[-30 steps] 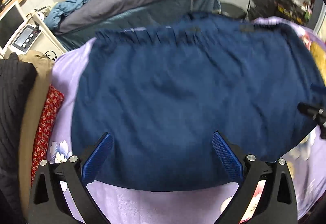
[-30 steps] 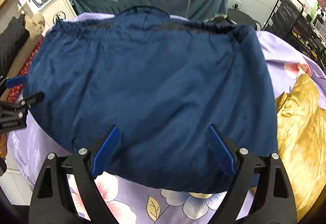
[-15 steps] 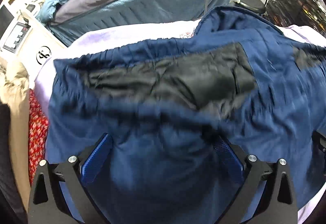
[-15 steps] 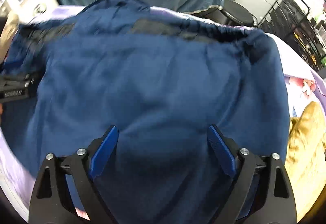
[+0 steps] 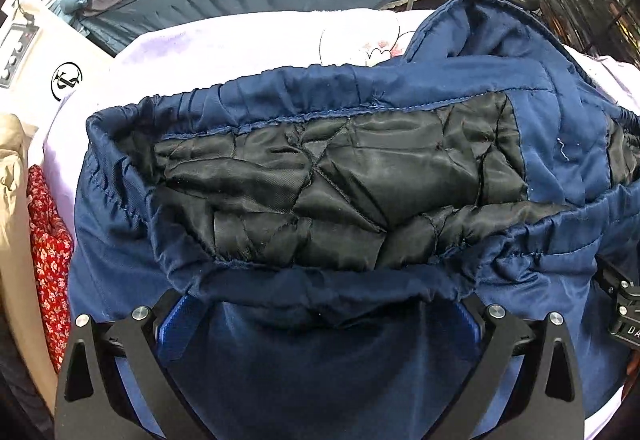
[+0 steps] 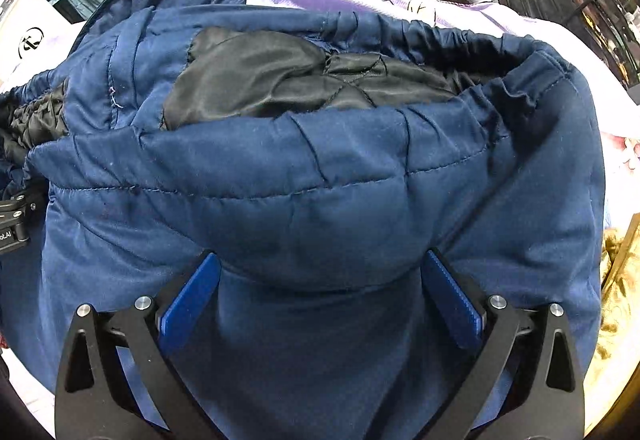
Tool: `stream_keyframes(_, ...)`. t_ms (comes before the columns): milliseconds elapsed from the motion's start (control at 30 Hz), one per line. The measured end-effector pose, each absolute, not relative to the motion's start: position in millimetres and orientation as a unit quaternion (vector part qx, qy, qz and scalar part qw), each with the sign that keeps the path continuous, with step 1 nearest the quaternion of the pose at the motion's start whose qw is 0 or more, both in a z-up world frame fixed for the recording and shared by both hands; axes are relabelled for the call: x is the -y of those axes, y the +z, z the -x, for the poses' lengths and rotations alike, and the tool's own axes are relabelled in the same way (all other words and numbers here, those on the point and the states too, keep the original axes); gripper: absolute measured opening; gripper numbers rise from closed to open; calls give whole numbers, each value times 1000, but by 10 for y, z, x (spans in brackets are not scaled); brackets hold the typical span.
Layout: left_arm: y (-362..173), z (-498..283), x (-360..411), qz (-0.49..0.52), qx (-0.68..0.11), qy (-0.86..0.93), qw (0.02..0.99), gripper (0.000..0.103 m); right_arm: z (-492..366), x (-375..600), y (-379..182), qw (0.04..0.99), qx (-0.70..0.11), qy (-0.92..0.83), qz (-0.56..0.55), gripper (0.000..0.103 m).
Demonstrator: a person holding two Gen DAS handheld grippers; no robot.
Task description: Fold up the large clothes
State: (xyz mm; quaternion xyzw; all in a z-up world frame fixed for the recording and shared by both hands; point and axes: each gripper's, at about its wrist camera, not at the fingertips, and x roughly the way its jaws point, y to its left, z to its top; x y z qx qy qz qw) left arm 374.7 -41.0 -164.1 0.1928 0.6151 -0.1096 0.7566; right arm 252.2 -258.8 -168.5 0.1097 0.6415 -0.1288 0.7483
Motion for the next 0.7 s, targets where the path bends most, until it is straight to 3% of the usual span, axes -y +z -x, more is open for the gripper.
stream_keyframes(400,-1384,-3261,365,-198,-575,-122,784,97,-2260,2528,-1516,758,-629,-124,-116,98)
stream_keyframes(700,-1194,-2674,217,-189,-558,-156,793,96,-1623,2401,-1181,804,-576,-112,-95,98)
